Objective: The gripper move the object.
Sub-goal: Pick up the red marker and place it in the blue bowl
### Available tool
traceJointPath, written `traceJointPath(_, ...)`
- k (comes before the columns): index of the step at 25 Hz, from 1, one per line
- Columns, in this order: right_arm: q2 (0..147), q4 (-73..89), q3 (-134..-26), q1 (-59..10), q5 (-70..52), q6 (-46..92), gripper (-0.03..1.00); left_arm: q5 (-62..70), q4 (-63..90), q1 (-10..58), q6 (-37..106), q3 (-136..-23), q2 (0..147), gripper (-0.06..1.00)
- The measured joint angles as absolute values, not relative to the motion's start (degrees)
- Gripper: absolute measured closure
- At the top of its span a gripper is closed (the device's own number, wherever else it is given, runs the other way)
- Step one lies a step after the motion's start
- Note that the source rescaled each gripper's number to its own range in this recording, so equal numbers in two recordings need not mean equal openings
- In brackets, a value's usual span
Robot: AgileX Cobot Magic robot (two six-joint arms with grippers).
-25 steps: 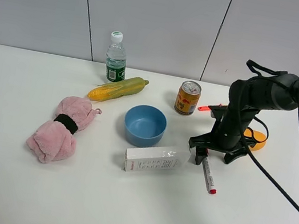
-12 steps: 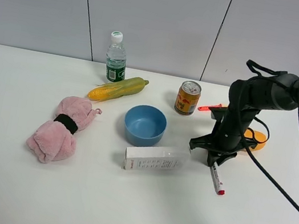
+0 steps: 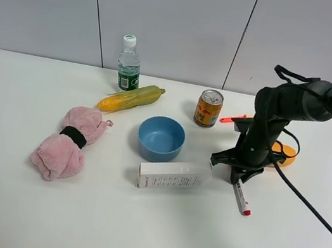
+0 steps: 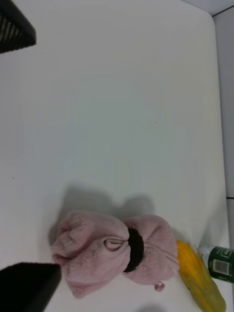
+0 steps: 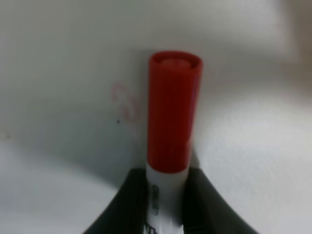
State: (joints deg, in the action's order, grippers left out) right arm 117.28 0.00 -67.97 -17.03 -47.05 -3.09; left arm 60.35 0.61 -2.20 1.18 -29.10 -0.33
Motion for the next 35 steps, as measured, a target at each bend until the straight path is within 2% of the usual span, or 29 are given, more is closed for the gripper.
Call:
traceJointPath(5, 113.1, 0.0, -69.3, -17.0, -50.9, 0.4, 0.96, 60.3, 0.6, -2.2, 1.2, -29.1, -0.3, -0.06)
traceJointPath(13, 108.7, 0.0, -79.6, -17.0, -68.0, 5.2, 0.96, 60.3, 0.6, -2.2, 1.2, -29.1, -0.3, -0.06)
traceJointPath(22, 104.3, 16.3, -93.8, -18.1, -69.1, 21.0, 0.96, 60.3, 0.6, -2.2, 1.2, -29.1, -0.3, -0.06)
traceJointPath(27, 104.1, 19.4, -99.2, -23.6, -69.2, 12.9, 0.96, 60.3, 0.6, -2.2, 1.2, -29.1, -0.3, -0.06)
traceJointPath(35, 104.3, 13.6, -100.4, -39.2, -66.0, -0.5, 0.96, 60.3, 0.6, -2.2, 1.2, -29.1, -0.3, -0.06)
